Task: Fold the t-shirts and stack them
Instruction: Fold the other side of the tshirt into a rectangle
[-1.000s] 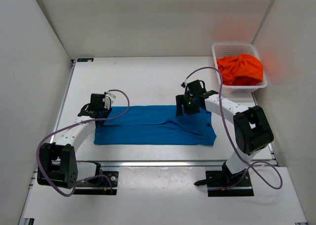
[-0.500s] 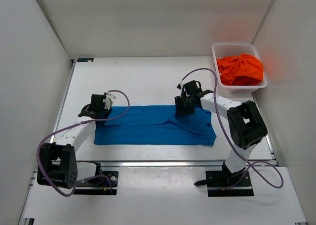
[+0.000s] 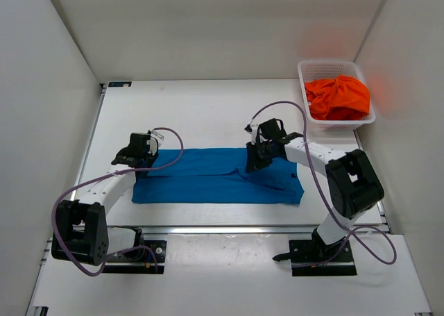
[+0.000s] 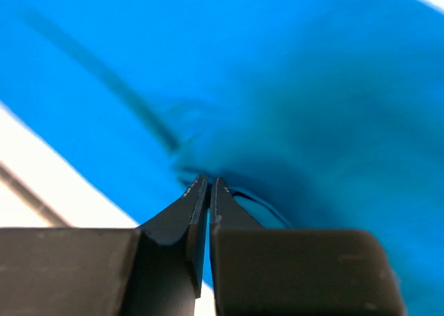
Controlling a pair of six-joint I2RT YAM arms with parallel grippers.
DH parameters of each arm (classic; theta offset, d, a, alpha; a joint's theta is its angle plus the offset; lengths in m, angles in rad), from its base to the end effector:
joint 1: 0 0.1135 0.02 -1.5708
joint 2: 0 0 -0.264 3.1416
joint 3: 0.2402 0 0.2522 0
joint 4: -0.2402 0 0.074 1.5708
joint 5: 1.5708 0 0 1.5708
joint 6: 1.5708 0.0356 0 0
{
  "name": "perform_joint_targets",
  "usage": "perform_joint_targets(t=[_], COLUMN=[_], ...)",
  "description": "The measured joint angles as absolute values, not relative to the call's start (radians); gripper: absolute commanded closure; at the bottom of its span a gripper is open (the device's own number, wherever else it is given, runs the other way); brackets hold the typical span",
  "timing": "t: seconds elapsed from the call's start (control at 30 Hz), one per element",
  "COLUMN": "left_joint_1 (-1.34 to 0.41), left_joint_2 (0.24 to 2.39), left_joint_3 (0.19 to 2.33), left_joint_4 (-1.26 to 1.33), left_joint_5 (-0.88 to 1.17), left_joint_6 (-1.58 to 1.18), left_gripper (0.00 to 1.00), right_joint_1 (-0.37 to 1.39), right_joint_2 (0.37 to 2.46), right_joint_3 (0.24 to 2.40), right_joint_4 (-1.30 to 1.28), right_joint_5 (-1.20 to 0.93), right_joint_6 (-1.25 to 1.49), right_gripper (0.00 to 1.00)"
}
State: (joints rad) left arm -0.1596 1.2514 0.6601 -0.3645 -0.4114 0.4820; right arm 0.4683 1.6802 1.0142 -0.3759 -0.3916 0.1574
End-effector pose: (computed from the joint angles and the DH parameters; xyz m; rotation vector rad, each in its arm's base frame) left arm 0.2347 -0.0234 0.1903 0.6376 2.4496 0.6489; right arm 0.2905 0.1622 0.1795 -0.5543 2.6122 0.7254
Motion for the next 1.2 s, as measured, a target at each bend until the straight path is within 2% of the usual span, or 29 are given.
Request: perform_joint_targets(t=[0.17, 0.27, 0.33, 0.37, 0.5, 0.6, 0.7, 0.77, 0.87, 1.0, 1.2], left_joint_1=[-0.171, -0.176, -0.18, -0.183, -0.193, -0.208, -0.223, -0.227, -0.231, -0.231, -0.23], left_joint_2=[1.251, 1.255, 1.259, 1.265, 1.293, 1.307, 1.312, 1.314, 1.319, 1.328, 1.343], left_joint_3=[0.659, 0.659, 0.659, 0.659, 0.67, 0.688, 0.712, 0.721, 0.723, 0.722, 0.711], left_joint_4=[-0.355, -0.352, -0.351, -0.351, -0.352, -0.352, -0.35, -0.348, -0.336, -0.324, -0.306], left_joint_5=[-0.42, -0.423, -0.423, -0.423, -0.422, -0.422, -0.422, -0.422, -0.423, -0.43, -0.438], left_joint_6=[0.494, 0.498, 0.5, 0.501, 0.51, 0.52, 0.527, 0.529, 0.535, 0.536, 0.536], left_gripper=[0.32, 0.32, 0.31, 0.3, 0.28, 0.28, 0.28, 0.27, 0.26, 0.26, 0.24], right_joint_1=[0.54, 0.577, 0.592, 0.597, 0.631, 0.652, 0.639, 0.611, 0.51, 0.393, 0.327], right_joint_2=[1.609, 1.604, 1.604, 1.604, 1.604, 1.602, 1.576, 1.505, 1.299, 1.111, 1.216], right_joint_3=[0.97, 0.959, 0.955, 0.955, 0.957, 0.958, 0.957, 0.934, 0.816, 0.68, 0.623], right_joint_4=[-0.409, -0.435, -0.467, -0.488, -0.543, -0.56, -0.575, -0.553, -0.448, -0.337, -0.242], right_joint_5=[-0.455, -0.483, -0.504, -0.508, -0.493, -0.489, -0.48, -0.464, -0.442, -0.319, -0.234], right_joint_6=[0.119, 0.099, 0.089, 0.08, 0.05, 0.044, 0.056, 0.083, 0.159, 0.249, 0.289], right_gripper=[0.95, 0.87, 0.79, 0.62, 0.52, 0.55, 0.62, 0.65, 0.78, 0.81, 0.82])
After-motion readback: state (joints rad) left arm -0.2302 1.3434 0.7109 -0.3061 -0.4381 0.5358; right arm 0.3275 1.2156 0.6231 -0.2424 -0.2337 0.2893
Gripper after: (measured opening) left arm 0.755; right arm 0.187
